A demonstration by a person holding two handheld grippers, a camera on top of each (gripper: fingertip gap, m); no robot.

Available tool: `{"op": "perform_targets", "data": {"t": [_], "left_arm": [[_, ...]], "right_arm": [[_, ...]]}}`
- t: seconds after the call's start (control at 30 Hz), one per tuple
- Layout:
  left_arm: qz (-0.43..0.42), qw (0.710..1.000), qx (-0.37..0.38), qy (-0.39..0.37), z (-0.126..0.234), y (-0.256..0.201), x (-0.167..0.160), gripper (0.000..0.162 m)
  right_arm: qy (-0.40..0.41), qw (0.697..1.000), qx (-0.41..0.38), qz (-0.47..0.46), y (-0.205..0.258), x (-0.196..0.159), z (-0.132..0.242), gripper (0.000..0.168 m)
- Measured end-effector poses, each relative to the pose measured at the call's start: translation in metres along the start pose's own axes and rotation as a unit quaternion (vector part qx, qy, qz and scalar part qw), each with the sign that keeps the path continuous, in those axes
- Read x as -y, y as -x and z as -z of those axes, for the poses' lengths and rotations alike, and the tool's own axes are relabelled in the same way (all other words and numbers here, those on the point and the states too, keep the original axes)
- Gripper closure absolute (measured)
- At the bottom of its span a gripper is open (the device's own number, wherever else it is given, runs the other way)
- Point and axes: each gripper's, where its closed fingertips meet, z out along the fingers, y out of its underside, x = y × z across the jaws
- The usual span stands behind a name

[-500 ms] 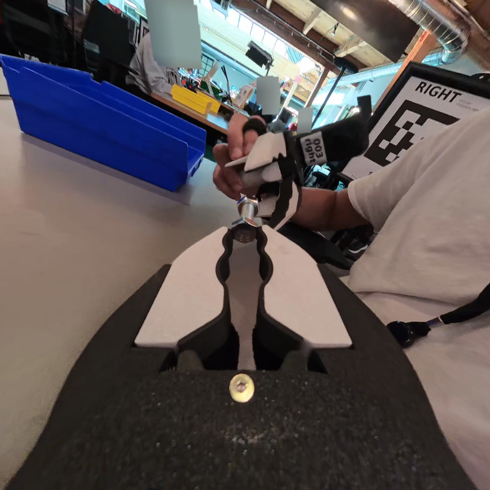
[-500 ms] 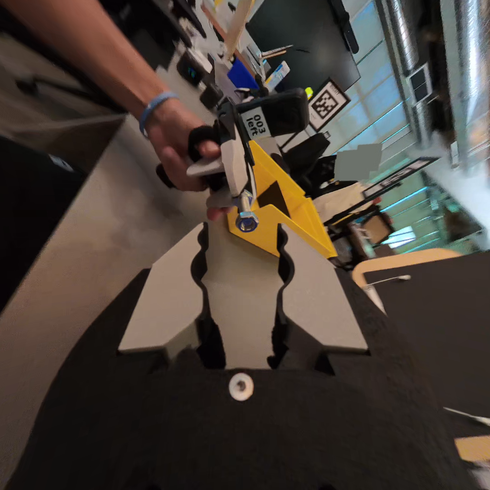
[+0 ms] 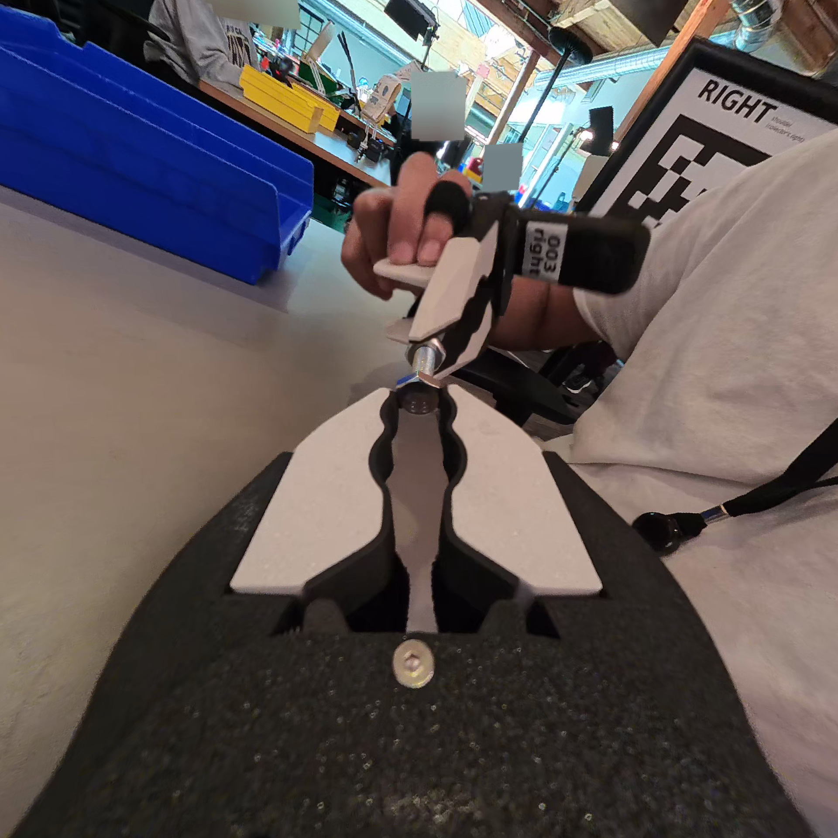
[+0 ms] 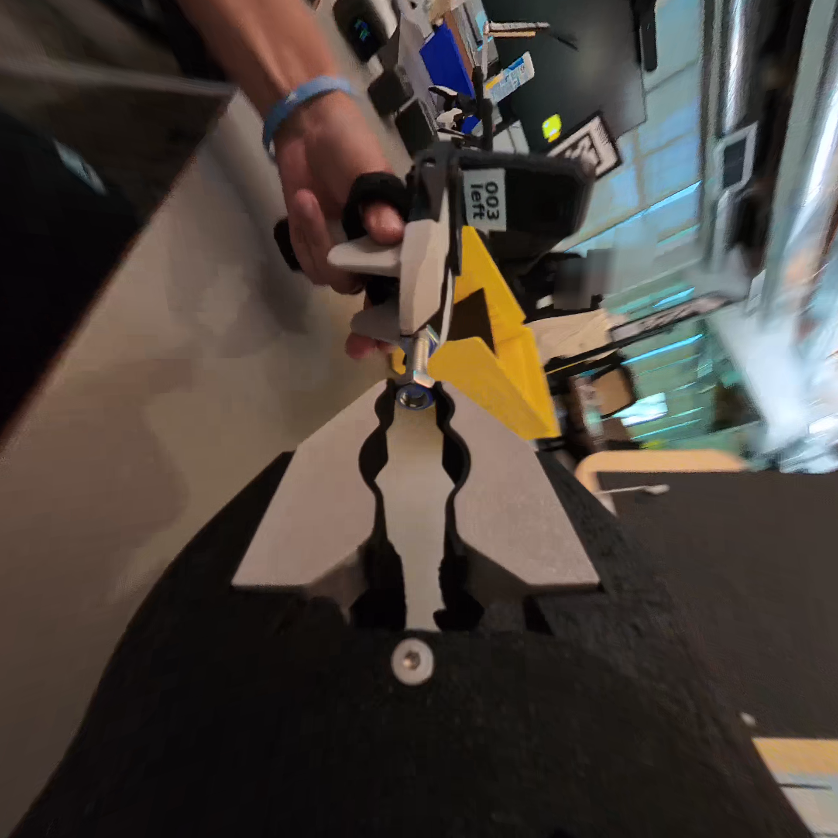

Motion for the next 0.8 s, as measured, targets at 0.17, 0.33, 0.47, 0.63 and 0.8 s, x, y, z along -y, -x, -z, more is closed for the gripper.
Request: {"op": "perform_targets", "data": {"t": [0.17, 0.33, 0.47, 0.63, 0.8], "left_arm": [[-0.041, 0.998, 0.046, -0.004, 0.005, 0.009, 0.004, 0.145], [-0.104, 0.989, 0.103, 0.0, 0.005, 0.017, 0.006, 0.145], [-0.147, 0.979, 0.141, 0.018, 0.005, 0.023, 0.004, 0.145], [-0.142, 0.979, 0.145, 0.017, 0.003, 0.024, 0.004, 0.145], [-0.102, 0.986, 0.132, -0.011, 0.009, 0.025, 0.011, 0.145]], "right_arm": [[-0.032, 0.926, 0.092, -0.365, 0.0, -0.008, -0.008, 0.151], [-0.093, 0.708, 0.169, -0.68, -0.011, -0.011, -0.01, 0.152], [-0.109, 0.492, 0.219, -0.835, -0.008, -0.016, -0.013, 0.152], [-0.116, 0.474, 0.223, -0.844, -0.008, -0.019, -0.011, 0.152], [-0.086, 0.68, 0.176, -0.707, -0.007, -0.025, -0.004, 0.121]]}}
